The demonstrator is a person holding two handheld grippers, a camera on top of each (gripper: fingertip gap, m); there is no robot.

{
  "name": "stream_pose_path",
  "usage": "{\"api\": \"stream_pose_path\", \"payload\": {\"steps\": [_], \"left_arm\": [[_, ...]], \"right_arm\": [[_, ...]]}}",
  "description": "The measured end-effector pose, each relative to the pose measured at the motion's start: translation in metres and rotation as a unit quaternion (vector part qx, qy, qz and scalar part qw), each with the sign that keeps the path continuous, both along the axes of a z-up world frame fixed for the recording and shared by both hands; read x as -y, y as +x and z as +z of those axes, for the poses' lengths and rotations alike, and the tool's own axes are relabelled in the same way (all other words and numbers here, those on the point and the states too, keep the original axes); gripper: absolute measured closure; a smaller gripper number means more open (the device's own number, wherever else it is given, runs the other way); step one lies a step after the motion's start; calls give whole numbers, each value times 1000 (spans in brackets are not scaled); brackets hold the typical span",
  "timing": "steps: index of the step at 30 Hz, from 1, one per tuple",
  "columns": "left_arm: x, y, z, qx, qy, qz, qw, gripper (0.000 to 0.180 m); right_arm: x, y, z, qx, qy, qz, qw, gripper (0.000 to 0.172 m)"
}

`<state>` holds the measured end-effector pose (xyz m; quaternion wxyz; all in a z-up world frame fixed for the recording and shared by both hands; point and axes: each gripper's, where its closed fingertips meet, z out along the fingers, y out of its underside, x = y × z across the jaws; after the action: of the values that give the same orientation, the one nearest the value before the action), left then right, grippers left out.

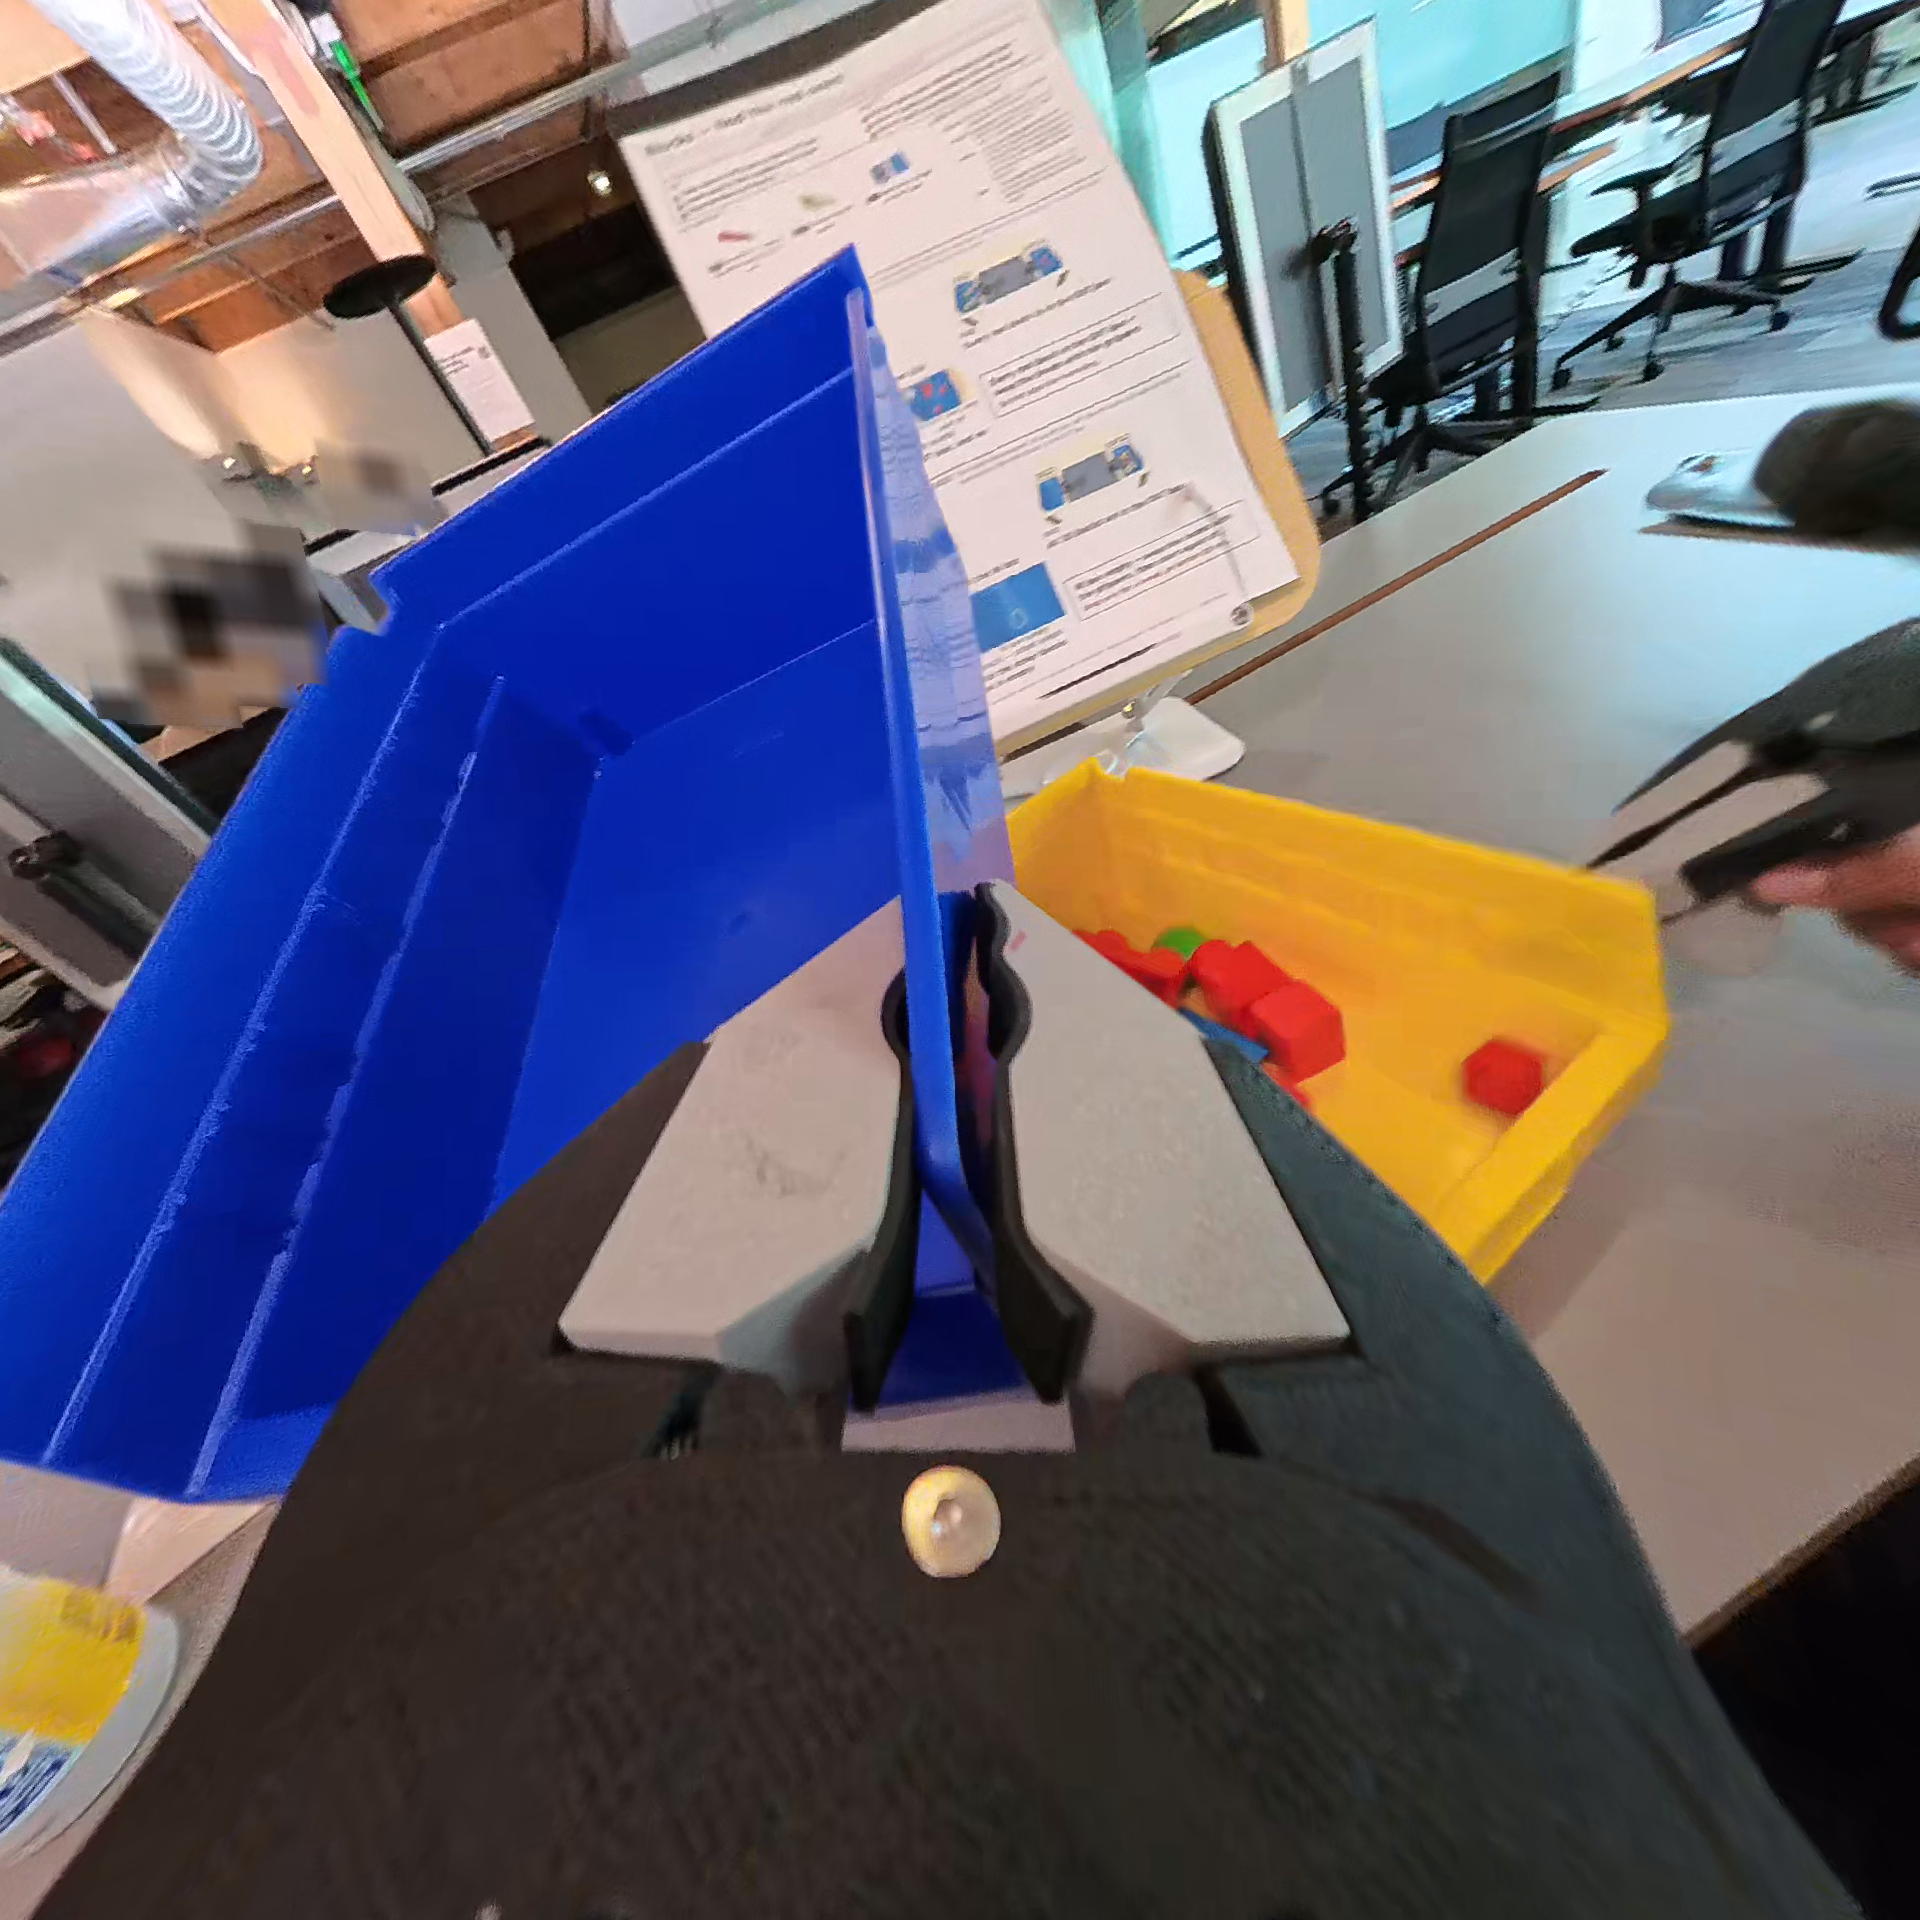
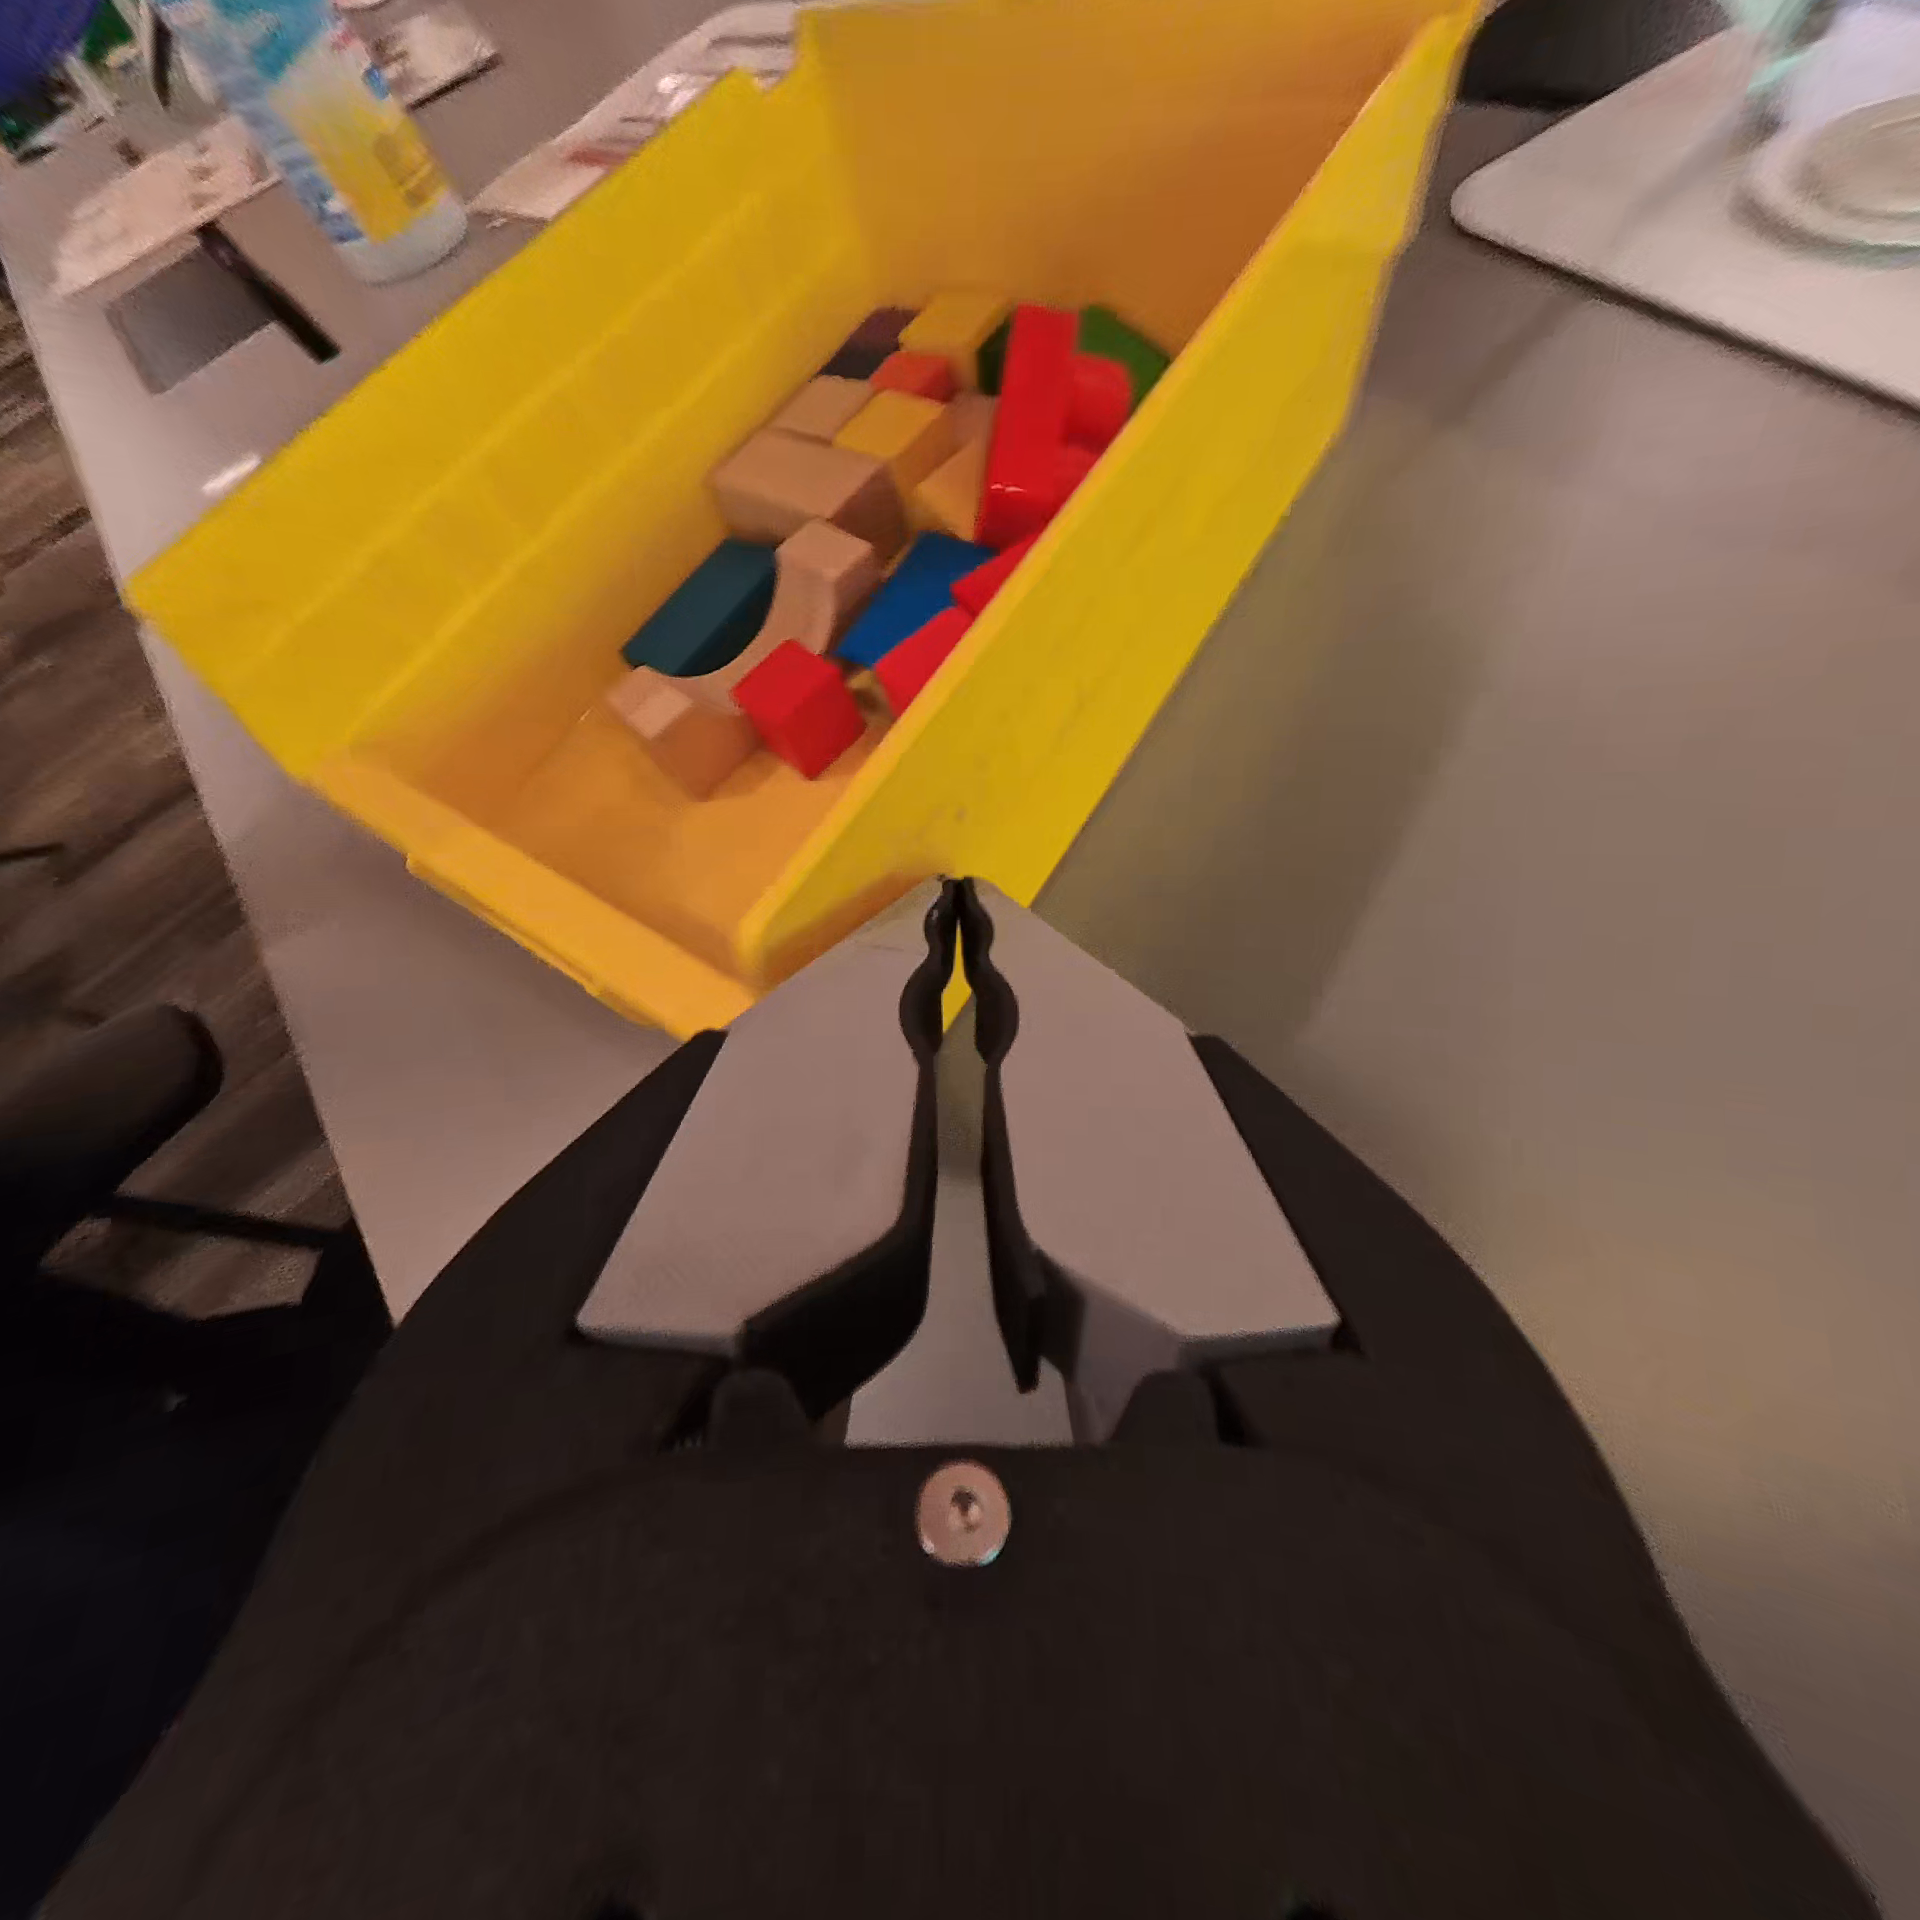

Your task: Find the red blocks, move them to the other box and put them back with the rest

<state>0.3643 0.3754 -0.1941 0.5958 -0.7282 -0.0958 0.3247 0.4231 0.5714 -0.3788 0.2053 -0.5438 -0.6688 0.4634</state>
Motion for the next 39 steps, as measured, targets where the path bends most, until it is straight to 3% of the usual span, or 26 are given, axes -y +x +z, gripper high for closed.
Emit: {"api": "stream_pose_path", "payload": {"steps": [2, 4, 11, 15, 18, 22, 28, 30, 33, 36, 39], "left_arm": [[-6, 9, 4, 0, -2, -13, 1000, 177], [-12, 20, 8, -3, -8, -26, 1000, 177], [-49, 98, 11, -36, -55, -126, 990, 177], [-99, 150, 8, -37, -71, -218, 973, 177], [-146, 177, -3, -14, -93, -252, 963, 177], [-213, 199, -40, 9, -118, -258, 959, 176], [-315, 203, -154, 66, -211, -238, 946, 173], [-337, 208, -178, 85, -231, -239, 939, 169], [-336, 215, -154, 71, -195, -253, 945, 172], [-315, 200, -119, 74, -160, -243, 954, 156], [-277, 185, -105, 106, -169, -254, 947, 140]], "right_arm": [[37, -3, 1, -8, -29, 61, 998, 172], [38, -7, 1, -8, -1, 52, 999, 172], [-43, 54, 63, -63, 92, -11, 994, 172], [-106, 116, 114, -113, 106, -83, 984, 172], [-156, 159, 137, -137, 90, -155, 974, 172], [-204, 199, 150, -159, 48, -231, 959, 172], [-222, 206, 155, -179, 52, -265, 946, 172], [-217, 199, 151, -170, 55, -255, 950, 172], [-199, 186, 142, -148, 64, -225, 961, 172], [-164, 169, 130, -120, 72, -158, 977, 172], [-122, 150, 114, -92, 89, -84, 988, 172]]}}
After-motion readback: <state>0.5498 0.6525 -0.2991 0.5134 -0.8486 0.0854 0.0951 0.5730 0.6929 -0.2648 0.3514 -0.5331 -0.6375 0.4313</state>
